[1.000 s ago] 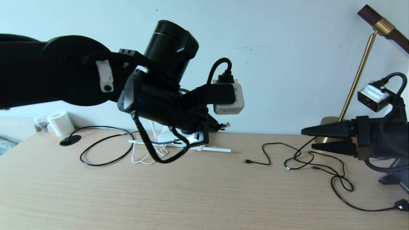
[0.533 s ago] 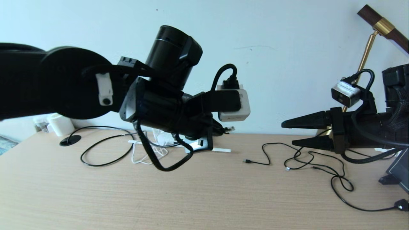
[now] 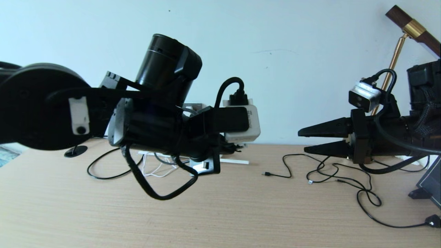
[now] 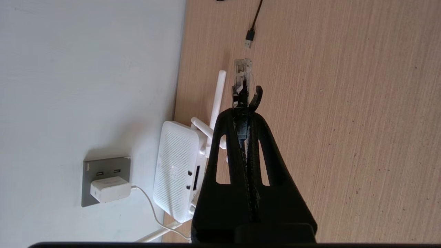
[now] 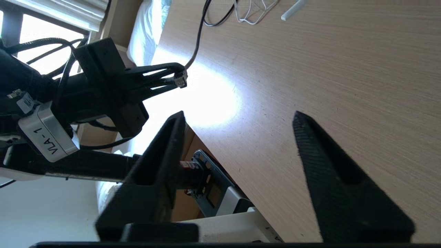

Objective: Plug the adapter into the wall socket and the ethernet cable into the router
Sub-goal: Hand it to the other hand

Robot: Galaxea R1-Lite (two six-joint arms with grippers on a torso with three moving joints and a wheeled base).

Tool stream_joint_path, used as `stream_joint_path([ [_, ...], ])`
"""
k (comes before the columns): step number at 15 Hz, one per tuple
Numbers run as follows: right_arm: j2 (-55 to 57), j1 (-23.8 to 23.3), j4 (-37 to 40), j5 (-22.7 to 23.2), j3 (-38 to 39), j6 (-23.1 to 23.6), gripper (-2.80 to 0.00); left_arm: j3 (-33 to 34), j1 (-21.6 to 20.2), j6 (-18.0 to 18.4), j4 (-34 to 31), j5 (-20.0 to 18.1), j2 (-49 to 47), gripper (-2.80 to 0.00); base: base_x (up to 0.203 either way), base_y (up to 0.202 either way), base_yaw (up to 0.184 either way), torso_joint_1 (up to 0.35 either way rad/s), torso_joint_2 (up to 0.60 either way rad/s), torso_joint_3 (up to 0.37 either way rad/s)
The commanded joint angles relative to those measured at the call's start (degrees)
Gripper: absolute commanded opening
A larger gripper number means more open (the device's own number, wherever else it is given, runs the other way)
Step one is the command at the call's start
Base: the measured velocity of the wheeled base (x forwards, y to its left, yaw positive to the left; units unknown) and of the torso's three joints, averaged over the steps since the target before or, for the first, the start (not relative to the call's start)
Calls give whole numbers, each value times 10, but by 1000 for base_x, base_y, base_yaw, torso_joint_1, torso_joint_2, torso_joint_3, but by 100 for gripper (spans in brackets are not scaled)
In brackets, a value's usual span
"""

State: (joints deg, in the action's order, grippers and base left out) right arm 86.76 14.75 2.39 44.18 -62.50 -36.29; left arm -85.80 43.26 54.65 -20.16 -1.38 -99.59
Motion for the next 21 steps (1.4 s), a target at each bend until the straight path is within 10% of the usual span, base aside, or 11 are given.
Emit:
stream_joint_path([
  [1,-1,4,1,2,-7,-3,-280,16,0,3,7,0,12,-280,0,0,0,0,0,0],
  [7,27,70,1,0,-19,-23,-280,43,4,3,41,0,40,-280,0,0,0,0,0,0],
  [8,33,85,1,0,-30,-24,0,42,6,3,41,0,43,-280,0,0,0,0,0,0],
  [21,91,154,3,-50,-120,-36,0,54,10,4,61,1,58,-280,0,0,0,0,0,0],
])
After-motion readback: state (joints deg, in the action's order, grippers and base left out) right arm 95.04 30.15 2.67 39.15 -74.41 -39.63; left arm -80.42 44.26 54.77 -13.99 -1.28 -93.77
